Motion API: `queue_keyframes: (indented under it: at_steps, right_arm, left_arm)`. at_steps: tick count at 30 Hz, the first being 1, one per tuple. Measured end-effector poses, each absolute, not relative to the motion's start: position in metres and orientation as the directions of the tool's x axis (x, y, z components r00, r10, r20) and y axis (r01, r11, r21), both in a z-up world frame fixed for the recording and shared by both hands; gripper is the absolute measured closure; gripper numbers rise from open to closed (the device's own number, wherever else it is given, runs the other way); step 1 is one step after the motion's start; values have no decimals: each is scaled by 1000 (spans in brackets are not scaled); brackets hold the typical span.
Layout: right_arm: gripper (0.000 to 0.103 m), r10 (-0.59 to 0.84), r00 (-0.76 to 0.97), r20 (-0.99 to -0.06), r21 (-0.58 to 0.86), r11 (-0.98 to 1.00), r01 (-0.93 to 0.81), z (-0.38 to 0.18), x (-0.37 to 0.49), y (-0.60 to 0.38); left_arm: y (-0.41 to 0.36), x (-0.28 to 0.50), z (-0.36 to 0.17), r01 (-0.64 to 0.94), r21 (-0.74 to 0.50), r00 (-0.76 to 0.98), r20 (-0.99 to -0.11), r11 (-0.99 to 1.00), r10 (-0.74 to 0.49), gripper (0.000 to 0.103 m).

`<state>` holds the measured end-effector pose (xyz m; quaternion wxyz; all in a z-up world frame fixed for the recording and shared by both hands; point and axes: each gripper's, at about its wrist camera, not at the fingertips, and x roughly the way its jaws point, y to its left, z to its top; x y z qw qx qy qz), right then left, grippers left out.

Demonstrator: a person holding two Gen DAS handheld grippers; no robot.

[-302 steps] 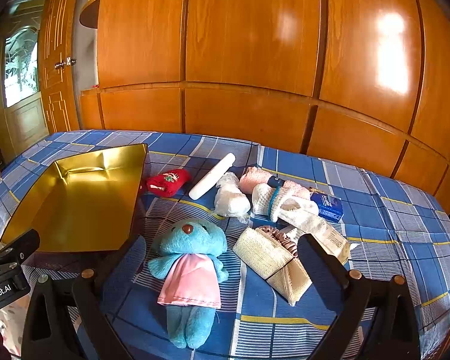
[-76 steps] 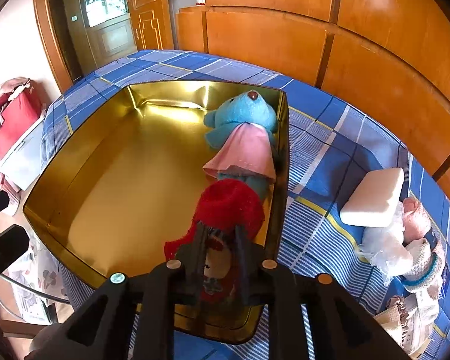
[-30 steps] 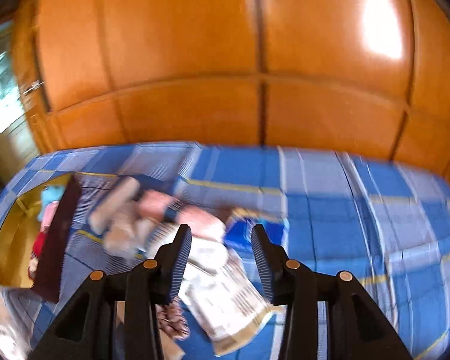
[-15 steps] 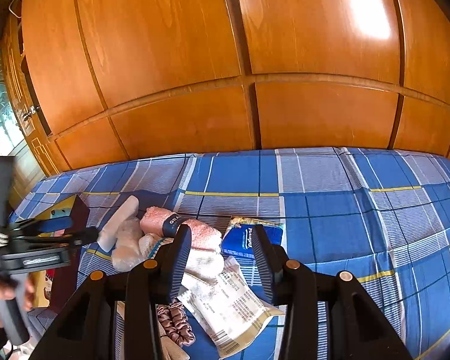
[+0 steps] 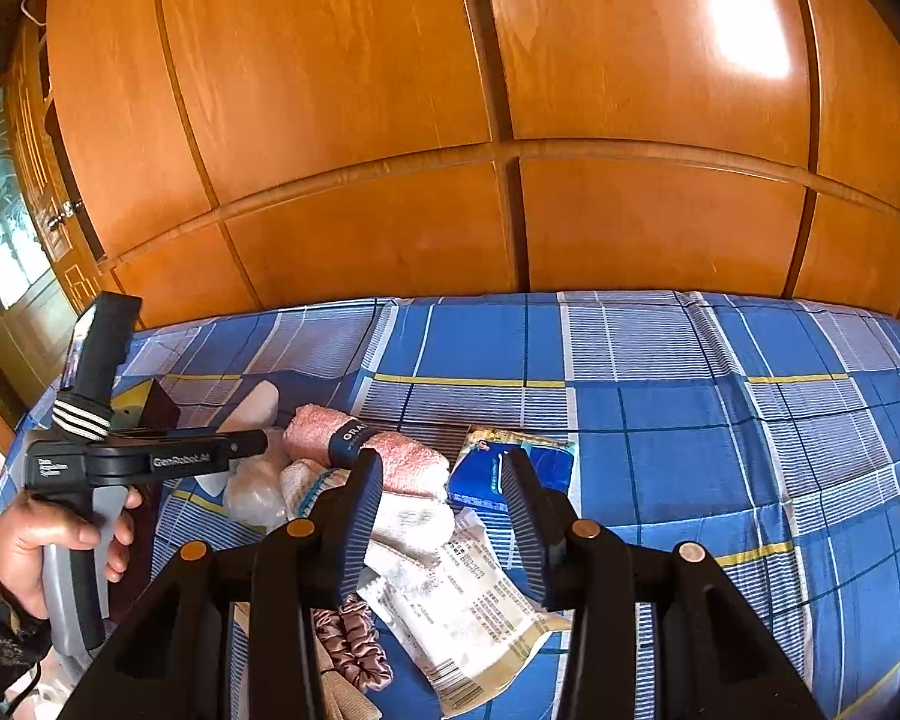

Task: Organize soft objects
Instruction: 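Grasp the white foam bar with the left tool while the right tool moves over the bubble-wrapped item, then place the white foam bar in the tray with the left tool while the right tool grasps the bubble-wrapped item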

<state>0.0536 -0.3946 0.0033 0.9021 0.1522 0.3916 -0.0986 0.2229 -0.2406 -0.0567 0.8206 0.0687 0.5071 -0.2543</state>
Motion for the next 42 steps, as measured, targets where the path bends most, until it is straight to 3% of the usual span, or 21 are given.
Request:
queue_keyframes:
  at_steps: [12,18,20,25,27,42]
  right_arm:
    - [61,-80,659,-748,172,936,308,-1,56,-395]
    - [61,-85,658,-749,160,939,303,-1,56,-393]
    - [61,-85,657,-749,159,939,303,-1,56,-393]
    - [61,-82,657,-749,161,940,301,-1,57,-393]
    - [61,-84,655,-751,158,940,302,-2,57,-393]
    - [61,4,661,-751,188,960,207,-5,60,-379]
  left_arm:
    - [-219,222,-52,448,-230,352,-843,864,-406,51]
    - [-212,223,-51,437,-206,363,-850,876,-381,52]
    - [-211,223,-51,428,-179,373,-858,886,-353,64]
    - [-216,222,-53,447,-130,368,-875,885,-314,70]
    - [-218,223,-54,446,-143,357,-877,883,-322,81]
    - [-182,152,6,487,-210,483,-744,848,-462,82]
